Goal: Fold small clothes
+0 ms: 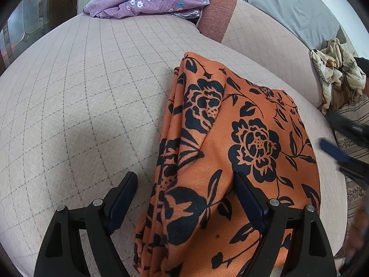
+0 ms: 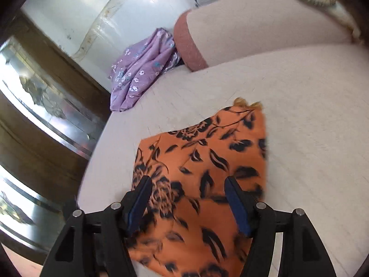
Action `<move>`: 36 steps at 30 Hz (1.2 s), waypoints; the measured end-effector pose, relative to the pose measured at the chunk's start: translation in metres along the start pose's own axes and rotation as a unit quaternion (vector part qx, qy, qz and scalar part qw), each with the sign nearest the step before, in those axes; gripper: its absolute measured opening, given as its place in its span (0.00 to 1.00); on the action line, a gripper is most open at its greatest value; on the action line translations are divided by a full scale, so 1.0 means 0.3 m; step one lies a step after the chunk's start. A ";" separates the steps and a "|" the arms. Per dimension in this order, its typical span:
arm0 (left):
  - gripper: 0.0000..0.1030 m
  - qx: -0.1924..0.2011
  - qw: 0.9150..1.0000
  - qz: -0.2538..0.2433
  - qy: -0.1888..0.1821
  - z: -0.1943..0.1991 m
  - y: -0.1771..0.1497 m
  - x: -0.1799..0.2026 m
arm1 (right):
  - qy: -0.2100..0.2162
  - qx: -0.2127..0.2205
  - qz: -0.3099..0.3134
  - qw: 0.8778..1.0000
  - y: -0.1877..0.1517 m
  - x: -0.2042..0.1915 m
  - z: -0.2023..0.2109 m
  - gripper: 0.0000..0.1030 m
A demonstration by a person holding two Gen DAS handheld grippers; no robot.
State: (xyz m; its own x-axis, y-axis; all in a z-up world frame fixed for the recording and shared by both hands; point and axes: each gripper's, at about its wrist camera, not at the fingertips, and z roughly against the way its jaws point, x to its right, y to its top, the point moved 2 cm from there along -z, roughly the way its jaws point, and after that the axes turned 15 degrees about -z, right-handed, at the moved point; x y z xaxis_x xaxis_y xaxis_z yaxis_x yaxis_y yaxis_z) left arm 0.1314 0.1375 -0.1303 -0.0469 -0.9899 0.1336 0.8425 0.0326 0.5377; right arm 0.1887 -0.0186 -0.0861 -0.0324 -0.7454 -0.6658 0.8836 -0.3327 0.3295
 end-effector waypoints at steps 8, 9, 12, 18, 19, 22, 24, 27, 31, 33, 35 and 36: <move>0.84 -0.002 1.000 0.001 0.001 0.003 -0.002 -0.008 | 0.010 -0.022 -0.029 0.999 0.064 -0.005 -0.094 0.76; 0.84 -0.002 1.000 -0.002 0.003 0.003 -0.002 -0.006 | 0.012 -0.014 -0.033 0.999 0.083 -0.012 -0.093 0.76; 0.84 0.000 1.000 -0.003 0.000 -0.004 0.000 -0.002 | -0.013 -0.016 -0.079 0.997 0.151 0.070 -0.175 0.77; 0.84 -0.002 1.000 -0.003 0.000 -0.008 0.006 -0.005 | -0.017 -0.028 -0.087 0.996 0.124 0.090 -0.188 0.77; 0.84 -0.002 1.000 -0.002 -0.001 -0.007 0.007 -0.005 | -0.010 -0.026 -0.067 0.997 0.100 0.054 -0.159 0.77; 0.84 -0.001 1.000 0.003 -0.005 -0.008 0.011 -0.009 | 0.024 -0.030 -0.016 0.999 -0.007 -0.030 -0.067 0.77; 0.84 0.001 1.000 0.009 -0.010 0.000 0.010 -0.016 | 0.037 -0.027 -0.008 0.999 -0.088 -0.035 -0.009 0.77; 0.83 0.019 0.999 0.030 -0.023 0.025 0.000 -0.045 | 0.042 -0.034 -0.015 0.998 -0.206 -0.008 0.044 0.77; 0.83 0.022 0.999 0.048 -0.013 0.046 -0.040 -0.093 | 0.027 -0.082 -0.017 0.996 -0.300 0.052 -0.037 0.77; 0.83 0.019 0.999 0.037 -0.007 0.049 -0.055 -0.093 | 0.029 -0.074 -0.016 0.997 -0.307 0.052 -0.047 0.78; 0.81 0.010 1.000 0.025 0.003 0.050 -0.054 -0.084 | 0.032 -0.075 -0.024 0.996 -0.302 0.048 -0.046 0.80; 0.79 0.006 1.000 0.025 0.005 0.058 -0.050 -0.081 | 0.033 -0.076 -0.028 0.996 -0.301 0.050 -0.041 0.80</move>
State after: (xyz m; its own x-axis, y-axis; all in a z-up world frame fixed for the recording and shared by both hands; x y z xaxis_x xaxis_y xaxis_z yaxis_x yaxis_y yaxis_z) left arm 0.1106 0.1635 -0.1272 0.0002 -0.9882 0.1531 0.8372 0.0839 0.5404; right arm 0.1143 0.0075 -0.1340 -0.0581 -0.6874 -0.7239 0.9420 -0.2779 0.1883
